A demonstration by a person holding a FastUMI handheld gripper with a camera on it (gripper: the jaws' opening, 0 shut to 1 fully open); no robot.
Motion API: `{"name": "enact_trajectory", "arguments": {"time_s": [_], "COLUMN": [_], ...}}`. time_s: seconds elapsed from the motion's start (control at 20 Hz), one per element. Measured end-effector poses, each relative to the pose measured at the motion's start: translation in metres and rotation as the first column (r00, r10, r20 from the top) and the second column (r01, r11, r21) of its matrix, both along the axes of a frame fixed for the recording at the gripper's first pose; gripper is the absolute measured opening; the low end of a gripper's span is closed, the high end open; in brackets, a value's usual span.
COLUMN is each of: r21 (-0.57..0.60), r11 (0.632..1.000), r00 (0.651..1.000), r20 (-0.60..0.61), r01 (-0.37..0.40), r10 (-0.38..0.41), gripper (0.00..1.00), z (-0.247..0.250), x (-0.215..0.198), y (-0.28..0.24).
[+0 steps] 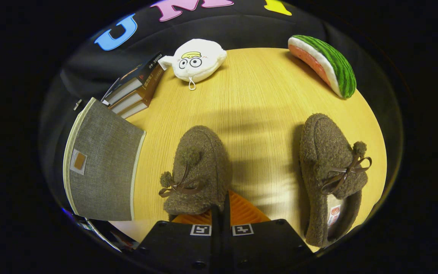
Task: Open the storage box then place both shoes into the box .Put the left shoe in first, then the right shoe, with the right side of both shoes facing outward in a uniform manner.
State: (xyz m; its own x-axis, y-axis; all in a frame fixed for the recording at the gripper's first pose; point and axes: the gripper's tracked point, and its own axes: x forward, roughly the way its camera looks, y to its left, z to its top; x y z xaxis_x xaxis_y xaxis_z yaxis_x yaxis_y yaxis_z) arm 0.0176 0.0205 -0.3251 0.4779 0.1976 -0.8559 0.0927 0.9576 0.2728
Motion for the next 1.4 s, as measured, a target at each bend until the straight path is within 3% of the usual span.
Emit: {"name": "enact_trajectory", "arguments": {"time_s": [0.45, 0.8, 1.0, 1.4], "r21": [0.114, 0.228, 0.300, 0.334], "r11": [0.990, 0.971, 0.952, 0.935], "r00": [0.991, 0.977, 0.976, 0.985], "r20": [0.100, 0.185, 0.183, 0.081], "r01": [0.083, 0.066, 0.058, 0.117], "r10": [-0.094, -0.110, -0.117, -0.153], "gripper": [0.05, 0.05, 0.05, 0.05], "z": [0.120, 0.207, 0.227, 0.190], "x": [0.013, 0.026, 0.036, 0.047], "y": [0.038, 0.119, 0.179, 0.266]}}
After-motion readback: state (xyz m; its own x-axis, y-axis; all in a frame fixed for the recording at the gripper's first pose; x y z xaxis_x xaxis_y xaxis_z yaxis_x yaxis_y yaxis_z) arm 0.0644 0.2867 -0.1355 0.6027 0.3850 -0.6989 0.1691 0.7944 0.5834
